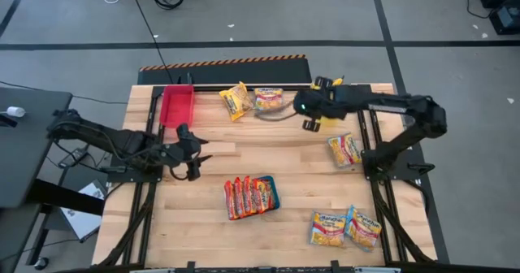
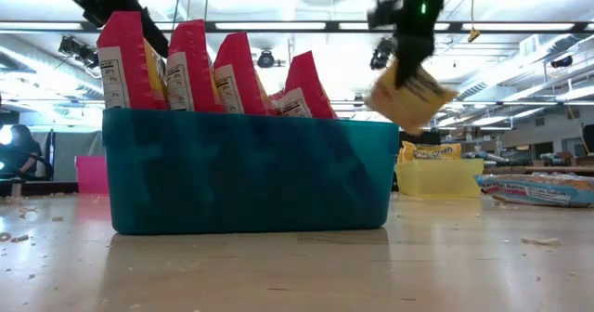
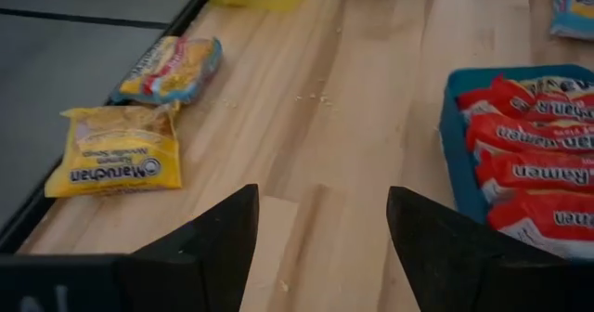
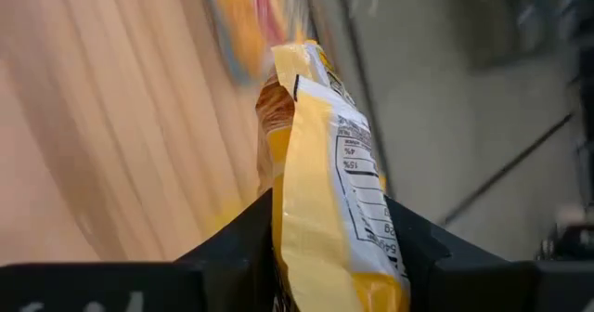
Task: Sort Maruchan noodles
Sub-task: Put the noodle pack into the yellow bin
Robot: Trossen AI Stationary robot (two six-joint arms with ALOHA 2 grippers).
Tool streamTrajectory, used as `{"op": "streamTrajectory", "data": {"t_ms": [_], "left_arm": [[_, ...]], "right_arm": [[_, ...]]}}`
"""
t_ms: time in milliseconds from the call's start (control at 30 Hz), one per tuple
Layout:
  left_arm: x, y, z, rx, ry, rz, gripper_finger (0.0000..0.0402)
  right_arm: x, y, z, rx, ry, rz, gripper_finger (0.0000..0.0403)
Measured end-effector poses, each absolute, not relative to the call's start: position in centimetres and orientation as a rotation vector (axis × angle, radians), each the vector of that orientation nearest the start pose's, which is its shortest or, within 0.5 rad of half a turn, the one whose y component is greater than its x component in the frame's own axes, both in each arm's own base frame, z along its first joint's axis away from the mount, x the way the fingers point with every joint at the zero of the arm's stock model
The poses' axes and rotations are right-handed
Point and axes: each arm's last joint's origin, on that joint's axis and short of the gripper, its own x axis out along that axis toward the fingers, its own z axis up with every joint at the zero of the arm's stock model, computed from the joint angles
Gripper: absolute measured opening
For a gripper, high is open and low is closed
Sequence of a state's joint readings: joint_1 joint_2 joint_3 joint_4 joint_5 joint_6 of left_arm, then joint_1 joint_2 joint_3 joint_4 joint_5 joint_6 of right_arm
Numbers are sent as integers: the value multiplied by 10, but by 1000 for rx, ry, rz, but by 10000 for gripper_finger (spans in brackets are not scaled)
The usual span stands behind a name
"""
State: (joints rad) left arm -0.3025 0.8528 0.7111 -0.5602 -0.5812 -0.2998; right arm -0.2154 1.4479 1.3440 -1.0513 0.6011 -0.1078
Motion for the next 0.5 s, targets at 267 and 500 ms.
{"op": "streamTrajectory", "data": {"t_ms": [267, 500], "left_arm": [[165, -39, 263, -12, 575, 345, 242], [165, -39, 263, -13, 576, 343, 242]], "right_arm": [[246, -140, 281, -254, 1588, -579, 141], [241, -171, 257, -137, 1697, -444, 141]]}}
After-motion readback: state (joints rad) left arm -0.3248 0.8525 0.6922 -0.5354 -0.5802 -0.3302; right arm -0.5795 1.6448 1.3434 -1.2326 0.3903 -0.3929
